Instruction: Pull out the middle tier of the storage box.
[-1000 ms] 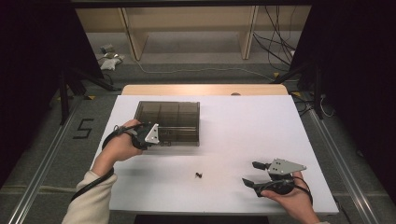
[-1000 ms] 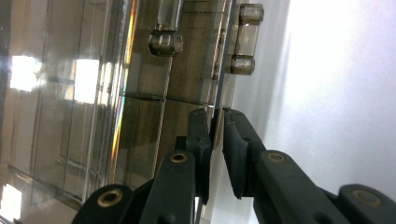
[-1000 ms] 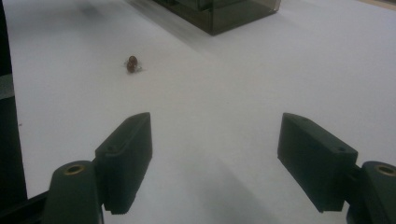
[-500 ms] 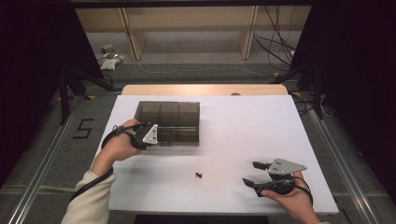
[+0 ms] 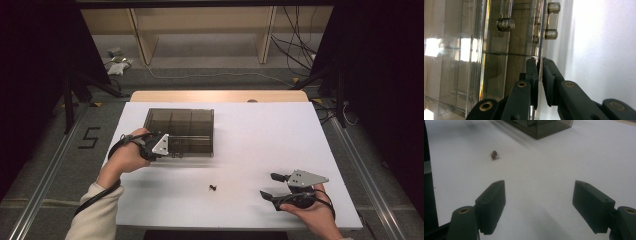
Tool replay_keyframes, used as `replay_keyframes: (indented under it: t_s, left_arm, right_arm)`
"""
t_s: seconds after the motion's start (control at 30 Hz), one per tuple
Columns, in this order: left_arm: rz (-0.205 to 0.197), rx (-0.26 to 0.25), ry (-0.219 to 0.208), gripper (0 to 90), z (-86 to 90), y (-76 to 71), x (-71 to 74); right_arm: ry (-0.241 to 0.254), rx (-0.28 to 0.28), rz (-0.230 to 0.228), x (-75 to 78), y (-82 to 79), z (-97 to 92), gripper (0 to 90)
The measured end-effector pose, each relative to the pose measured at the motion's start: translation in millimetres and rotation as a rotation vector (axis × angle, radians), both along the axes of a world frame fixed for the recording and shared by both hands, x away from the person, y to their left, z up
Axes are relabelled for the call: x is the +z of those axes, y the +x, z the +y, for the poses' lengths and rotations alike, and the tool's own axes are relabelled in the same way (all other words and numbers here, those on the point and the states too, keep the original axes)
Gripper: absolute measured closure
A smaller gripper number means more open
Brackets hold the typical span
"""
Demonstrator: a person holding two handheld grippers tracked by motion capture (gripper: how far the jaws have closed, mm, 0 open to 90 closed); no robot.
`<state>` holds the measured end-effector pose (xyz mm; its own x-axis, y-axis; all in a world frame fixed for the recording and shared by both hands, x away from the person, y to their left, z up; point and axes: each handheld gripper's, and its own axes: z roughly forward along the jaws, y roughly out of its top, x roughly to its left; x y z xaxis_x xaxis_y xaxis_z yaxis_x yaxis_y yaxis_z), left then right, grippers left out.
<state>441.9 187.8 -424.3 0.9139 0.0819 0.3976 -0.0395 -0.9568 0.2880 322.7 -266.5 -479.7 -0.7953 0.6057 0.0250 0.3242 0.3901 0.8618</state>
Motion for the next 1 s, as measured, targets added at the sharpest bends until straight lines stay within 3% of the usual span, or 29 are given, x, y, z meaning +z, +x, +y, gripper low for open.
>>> replay_keyframes:
  t_s: [1.0]
  left_arm:
    - [0.018,-0.004,-0.002,83.5,0.7,-2.5,1.5]
  right_arm:
    - [0.001,0.000,0.000,0.1,-0.1,0.0,27.5]
